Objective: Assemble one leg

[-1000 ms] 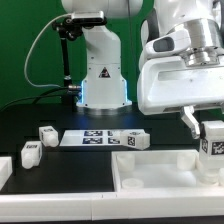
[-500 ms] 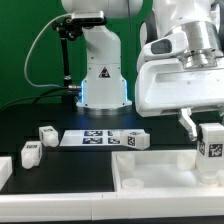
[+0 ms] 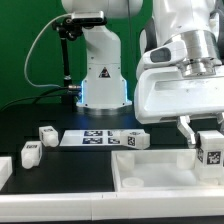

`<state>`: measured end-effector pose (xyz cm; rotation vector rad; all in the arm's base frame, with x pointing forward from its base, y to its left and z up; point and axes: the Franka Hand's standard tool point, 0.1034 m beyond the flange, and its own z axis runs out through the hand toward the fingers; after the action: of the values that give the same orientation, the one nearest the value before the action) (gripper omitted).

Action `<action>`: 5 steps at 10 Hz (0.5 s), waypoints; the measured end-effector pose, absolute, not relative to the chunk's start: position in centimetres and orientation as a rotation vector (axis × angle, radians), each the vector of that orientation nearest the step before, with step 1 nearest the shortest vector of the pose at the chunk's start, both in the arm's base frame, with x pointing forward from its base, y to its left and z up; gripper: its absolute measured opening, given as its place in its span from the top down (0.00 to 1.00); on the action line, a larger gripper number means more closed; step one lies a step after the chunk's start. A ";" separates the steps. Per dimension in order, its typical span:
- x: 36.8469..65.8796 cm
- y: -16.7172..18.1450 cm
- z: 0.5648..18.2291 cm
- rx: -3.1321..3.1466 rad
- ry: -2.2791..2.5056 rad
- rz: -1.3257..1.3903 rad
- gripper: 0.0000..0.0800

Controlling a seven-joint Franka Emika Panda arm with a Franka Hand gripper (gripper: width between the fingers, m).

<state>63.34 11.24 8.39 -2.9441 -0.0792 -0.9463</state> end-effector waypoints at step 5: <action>63.3 11.2 8.2 -2.947 -0.066 -0.940 0.58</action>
Offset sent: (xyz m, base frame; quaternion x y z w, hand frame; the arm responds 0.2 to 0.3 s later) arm 0.0000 0.0000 0.0000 0.0000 0.0000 0.0000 1.0000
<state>63.29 11.18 8.22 -2.9474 -0.0664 -0.9403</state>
